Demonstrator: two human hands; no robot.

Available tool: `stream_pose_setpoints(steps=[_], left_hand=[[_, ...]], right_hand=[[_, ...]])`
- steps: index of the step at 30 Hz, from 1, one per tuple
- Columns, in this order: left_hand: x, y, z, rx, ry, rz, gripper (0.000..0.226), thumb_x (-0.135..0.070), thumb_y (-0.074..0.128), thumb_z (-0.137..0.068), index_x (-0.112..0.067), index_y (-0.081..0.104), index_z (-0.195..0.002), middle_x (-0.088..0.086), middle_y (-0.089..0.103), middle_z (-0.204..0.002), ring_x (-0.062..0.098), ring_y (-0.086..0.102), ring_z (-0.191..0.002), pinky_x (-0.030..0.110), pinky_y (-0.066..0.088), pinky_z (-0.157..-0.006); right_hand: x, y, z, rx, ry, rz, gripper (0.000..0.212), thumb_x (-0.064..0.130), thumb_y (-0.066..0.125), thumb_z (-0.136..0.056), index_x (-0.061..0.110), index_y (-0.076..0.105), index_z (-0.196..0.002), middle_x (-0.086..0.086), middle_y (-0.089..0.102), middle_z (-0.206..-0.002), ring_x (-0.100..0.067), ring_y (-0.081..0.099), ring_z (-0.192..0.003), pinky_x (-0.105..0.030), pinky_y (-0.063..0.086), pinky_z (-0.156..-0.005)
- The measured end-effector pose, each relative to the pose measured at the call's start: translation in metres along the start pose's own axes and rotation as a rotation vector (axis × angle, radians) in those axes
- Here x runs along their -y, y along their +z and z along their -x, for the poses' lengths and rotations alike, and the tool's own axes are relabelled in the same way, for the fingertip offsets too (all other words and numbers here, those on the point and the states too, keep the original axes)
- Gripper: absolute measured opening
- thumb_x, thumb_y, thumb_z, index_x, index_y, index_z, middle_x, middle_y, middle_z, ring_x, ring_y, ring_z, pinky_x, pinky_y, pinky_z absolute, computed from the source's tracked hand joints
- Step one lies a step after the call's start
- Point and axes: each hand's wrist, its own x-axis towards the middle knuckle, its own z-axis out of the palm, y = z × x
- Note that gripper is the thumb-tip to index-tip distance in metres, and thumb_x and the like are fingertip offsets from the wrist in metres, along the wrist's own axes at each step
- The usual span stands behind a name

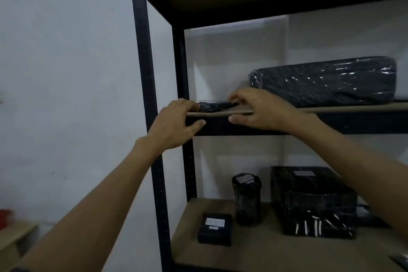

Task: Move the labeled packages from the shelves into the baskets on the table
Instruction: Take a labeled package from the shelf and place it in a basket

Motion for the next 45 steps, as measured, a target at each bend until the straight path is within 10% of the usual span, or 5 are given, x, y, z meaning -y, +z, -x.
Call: stream_pose_setpoints(steps=[15,23,33,40,45], left_hand=[[0.043,0.061,-0.008,-0.299,0.143,-0.1,0.05,-0.056,0.036,-0.091,-0.017,0.06,-0.111,0.0,0.061,-0.106,0.018,0.052,-0.098,0.03,0.029,-0.087],[0.045,0.066,-0.008,-0.337,0.143,-0.101,0.049,-0.056,0.034,-0.092,-0.016,0.059,-0.107,0.003,0.06,-0.102,0.021,0.052,-0.094,0.038,0.036,-0.085],[0.045,0.069,-0.007,-0.367,0.144,-0.109,0.05,-0.056,0.034,-0.092,-0.015,0.06,-0.108,0.004,0.06,-0.103,0.021,0.053,-0.096,0.036,0.035,-0.085],[0.044,0.068,-0.007,-0.366,0.136,-0.091,0.05,-0.054,0.035,-0.092,-0.014,0.061,-0.106,0.003,0.059,-0.099,0.023,0.053,-0.095,0.037,0.036,-0.084],[0.042,0.069,-0.007,-0.362,0.125,-0.083,0.048,-0.053,0.037,-0.091,-0.014,0.061,-0.106,0.003,0.058,-0.099,0.023,0.052,-0.096,0.037,0.036,-0.086]], right_hand=[[-0.016,0.054,-0.114,0.078,0.355,0.027,0.07,0.067,0.038,-0.089,0.011,0.044,-0.131,-0.014,0.054,-0.13,-0.03,0.054,-0.112,-0.033,0.038,-0.079],[-0.016,0.056,-0.13,0.131,0.571,-0.359,0.071,0.054,0.072,-0.074,-0.001,0.055,-0.116,-0.011,0.056,-0.115,-0.027,0.055,-0.107,-0.032,0.046,-0.087],[-0.005,0.046,-0.101,-0.275,0.302,-0.482,0.052,0.019,0.086,-0.065,0.016,0.057,-0.108,-0.005,0.059,-0.106,-0.018,0.059,-0.096,-0.022,0.053,-0.076],[0.016,0.043,-0.087,-0.362,0.21,-0.264,0.08,0.013,0.079,-0.074,0.015,0.035,-0.141,-0.01,0.043,-0.135,-0.018,0.042,-0.123,-0.029,0.036,-0.108],[0.024,0.039,-0.084,-0.256,0.227,-0.326,0.042,0.013,0.07,-0.084,0.014,0.047,-0.118,0.0,0.06,-0.104,-0.014,0.059,-0.096,-0.02,0.047,-0.078]])
